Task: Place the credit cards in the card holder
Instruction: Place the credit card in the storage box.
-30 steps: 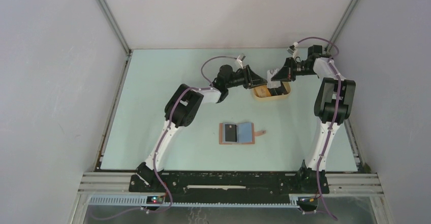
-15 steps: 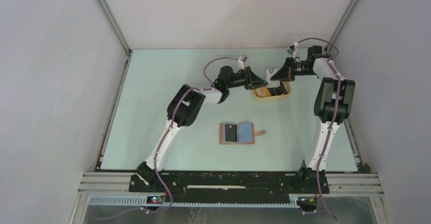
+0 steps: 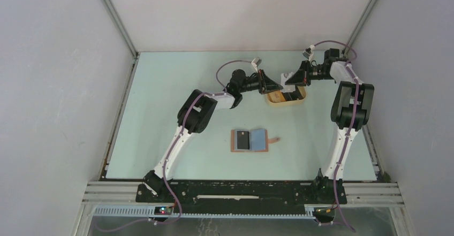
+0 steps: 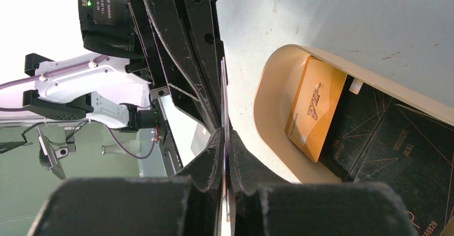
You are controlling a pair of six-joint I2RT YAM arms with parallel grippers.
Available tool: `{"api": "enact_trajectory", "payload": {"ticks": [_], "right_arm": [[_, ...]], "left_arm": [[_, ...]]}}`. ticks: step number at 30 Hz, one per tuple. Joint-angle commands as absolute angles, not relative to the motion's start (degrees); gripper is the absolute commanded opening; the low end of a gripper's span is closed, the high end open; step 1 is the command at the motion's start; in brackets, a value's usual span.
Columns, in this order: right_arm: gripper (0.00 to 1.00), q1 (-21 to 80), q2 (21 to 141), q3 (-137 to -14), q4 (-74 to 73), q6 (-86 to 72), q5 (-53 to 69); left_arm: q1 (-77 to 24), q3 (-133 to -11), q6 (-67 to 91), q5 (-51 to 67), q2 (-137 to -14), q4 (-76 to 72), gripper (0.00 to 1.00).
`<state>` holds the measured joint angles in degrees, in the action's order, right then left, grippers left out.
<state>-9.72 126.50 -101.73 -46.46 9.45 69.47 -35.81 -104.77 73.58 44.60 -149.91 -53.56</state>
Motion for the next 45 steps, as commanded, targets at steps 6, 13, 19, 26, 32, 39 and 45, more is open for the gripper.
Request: {"api": "enact_trajectory", "payload": {"ticks": [6,13,19,26,32,39,45], "right_arm": [[0.22,-10.4,127.5,-101.6,-45.4,8.3,67.7],[0.25,-10.5,129.0,-101.8,-45.0,7.3,66.1],[0.24,-10.5,129.3,-102.0,-44.7,6.8,64.8],[0.24,-11.0,129.7,-101.8,-44.6,6.7,63.9],[0.24,-11.5,130.6,-102.0,-44.9,6.8,63.7],[0.24,-12.1,131.0,-102.1,-45.1,7.3,63.6],[0.23,-12.7,131.5,-102.2,-45.2,7.5,64.1]], "left_arm": [[-35.5,-105.6,72.2,44.8,-149.1,-53.7,0.00],[-35.4,-106.1,70.5,44.2,-149.6,-49.8,0.00],[-35.0,-105.7,69.9,43.3,-149.7,-47.4,0.00],[-34.7,-105.3,70.0,43.4,-149.5,-46.9,0.00],[-34.5,-105.0,70.2,43.3,-149.4,-46.8,0.00],[-34.1,-104.2,69.4,42.4,-149.1,-45.8,0.00],[-34.1,-104.0,68.3,42.2,-148.8,-44.3,0.00]]}}
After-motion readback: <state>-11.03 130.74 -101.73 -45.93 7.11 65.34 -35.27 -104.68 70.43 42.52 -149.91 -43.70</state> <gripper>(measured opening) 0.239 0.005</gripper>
